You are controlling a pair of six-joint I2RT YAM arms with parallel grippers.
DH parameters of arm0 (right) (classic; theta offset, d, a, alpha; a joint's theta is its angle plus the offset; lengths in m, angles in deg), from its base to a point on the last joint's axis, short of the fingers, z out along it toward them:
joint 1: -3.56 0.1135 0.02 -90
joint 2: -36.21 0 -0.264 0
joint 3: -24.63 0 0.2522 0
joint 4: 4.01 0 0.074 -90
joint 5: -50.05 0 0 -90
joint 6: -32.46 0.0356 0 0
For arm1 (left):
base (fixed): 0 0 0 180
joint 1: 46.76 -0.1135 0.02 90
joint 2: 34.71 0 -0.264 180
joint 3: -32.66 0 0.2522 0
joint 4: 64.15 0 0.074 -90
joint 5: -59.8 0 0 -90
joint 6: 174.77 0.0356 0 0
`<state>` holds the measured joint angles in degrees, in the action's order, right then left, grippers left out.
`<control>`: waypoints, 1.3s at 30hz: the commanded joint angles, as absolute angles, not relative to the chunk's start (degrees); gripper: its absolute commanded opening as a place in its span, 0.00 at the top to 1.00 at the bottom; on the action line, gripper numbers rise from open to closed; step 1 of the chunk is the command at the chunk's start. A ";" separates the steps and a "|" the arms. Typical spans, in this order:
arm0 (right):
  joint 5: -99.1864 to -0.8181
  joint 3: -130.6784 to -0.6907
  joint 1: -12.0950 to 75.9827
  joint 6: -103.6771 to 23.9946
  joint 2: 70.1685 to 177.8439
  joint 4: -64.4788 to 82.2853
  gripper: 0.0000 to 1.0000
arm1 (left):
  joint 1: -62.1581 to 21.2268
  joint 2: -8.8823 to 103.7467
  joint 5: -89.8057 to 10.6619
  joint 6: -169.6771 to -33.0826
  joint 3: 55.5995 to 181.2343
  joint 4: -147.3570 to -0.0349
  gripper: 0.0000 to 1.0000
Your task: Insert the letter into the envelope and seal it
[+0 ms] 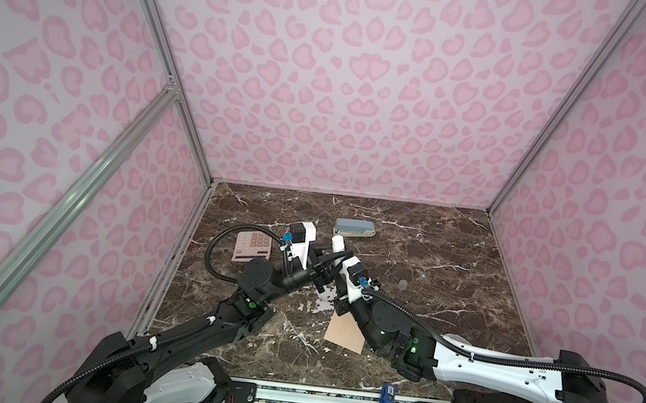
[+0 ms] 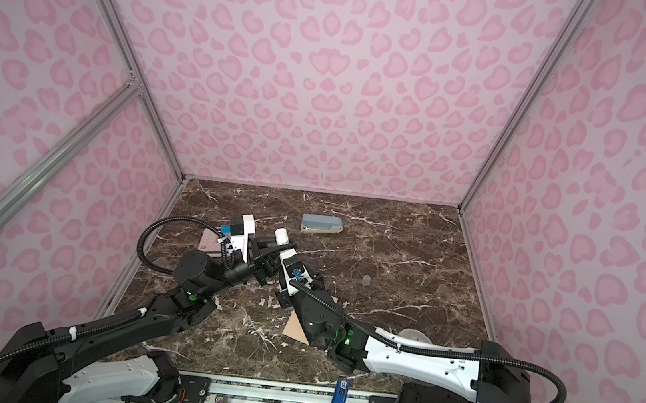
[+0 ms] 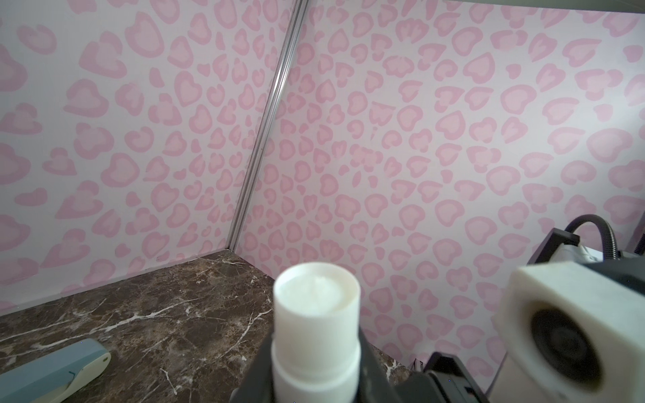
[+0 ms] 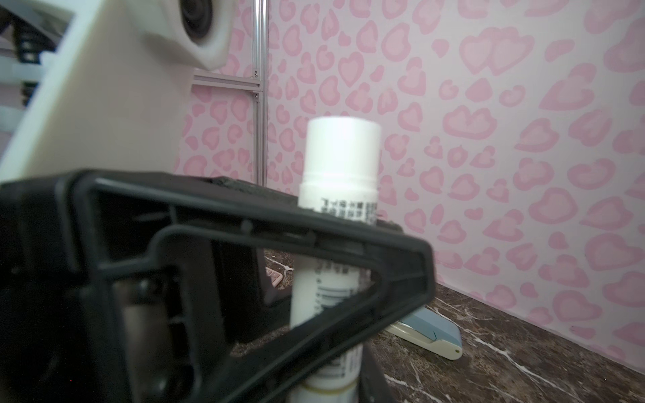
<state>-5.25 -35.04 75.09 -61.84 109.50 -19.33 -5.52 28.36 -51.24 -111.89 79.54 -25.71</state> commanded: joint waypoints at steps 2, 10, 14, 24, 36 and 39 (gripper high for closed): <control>-4.58 -33.59 75.21 -62.59 108.91 -18.51 0.59 | -5.51 26.55 -49.28 -110.64 78.43 -27.30 0.96; -6.85 -27.50 73.03 -62.53 102.49 -11.53 0.51 | -7.22 21.37 -45.17 -108.59 76.74 -32.01 0.96; -9.24 -24.87 68.09 -60.26 97.91 -6.56 0.51 | -8.23 19.23 -45.04 -107.74 76.83 -34.84 0.96; -12.40 -30.83 48.54 -42.55 97.30 16.41 0.54 | -8.28 17.84 -46.22 -103.82 77.53 -44.36 0.96; -24.27 -52.63 33.34 -27.85 120.10 47.56 0.52 | -4.76 21.44 -41.73 -101.92 74.97 -48.49 0.96; -27.40 -54.68 31.34 -26.54 123.58 49.25 0.52 | -3.71 23.30 -39.88 -100.89 75.07 -48.74 0.96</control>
<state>-23.11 -53.47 32.64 -29.84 121.41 42.55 -4.21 22.35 -41.95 -102.69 74.93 -49.29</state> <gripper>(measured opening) 0.484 0.279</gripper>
